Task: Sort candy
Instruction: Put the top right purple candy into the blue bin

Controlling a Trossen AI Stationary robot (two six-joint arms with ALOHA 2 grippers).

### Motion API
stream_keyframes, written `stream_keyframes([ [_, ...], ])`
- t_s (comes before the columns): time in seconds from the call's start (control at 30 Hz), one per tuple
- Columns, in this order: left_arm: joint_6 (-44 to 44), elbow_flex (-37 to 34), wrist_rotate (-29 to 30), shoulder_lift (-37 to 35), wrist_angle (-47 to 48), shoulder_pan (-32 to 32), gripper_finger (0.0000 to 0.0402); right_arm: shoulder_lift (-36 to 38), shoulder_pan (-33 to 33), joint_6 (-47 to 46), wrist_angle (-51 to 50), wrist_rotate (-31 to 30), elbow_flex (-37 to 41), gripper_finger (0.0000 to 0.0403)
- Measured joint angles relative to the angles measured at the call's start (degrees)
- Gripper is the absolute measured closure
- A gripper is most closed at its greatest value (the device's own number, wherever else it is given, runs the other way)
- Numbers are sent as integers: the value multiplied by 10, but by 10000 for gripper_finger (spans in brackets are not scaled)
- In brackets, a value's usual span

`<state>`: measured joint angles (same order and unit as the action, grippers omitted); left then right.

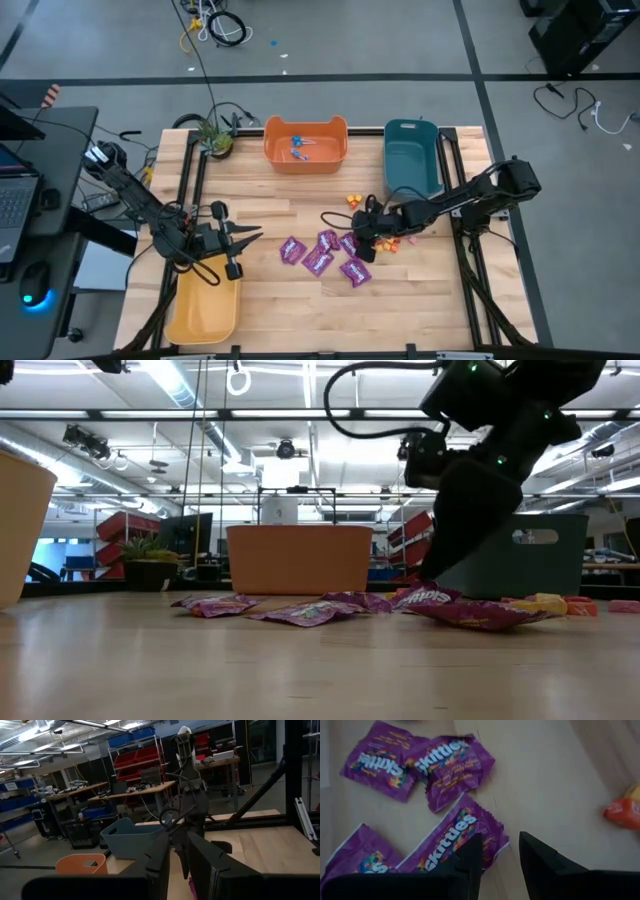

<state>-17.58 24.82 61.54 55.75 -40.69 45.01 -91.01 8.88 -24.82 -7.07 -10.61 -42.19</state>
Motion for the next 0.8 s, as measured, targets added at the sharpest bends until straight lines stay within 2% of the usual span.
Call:
stream_keyframes([
  [0.57, 2, 0, 8, 1, 5, 0, 335, -49, -5, -22, 18, 2, 0, 289],
  [0.7, 2, 0, 10, 1, 6, 0, 335, -65, -5, -21, 27, -2, -2, 302],
  [0.8, 2, 0, 10, 1, 5, 0, 335, -70, -5, -16, 28, -7, -2, 328],
])
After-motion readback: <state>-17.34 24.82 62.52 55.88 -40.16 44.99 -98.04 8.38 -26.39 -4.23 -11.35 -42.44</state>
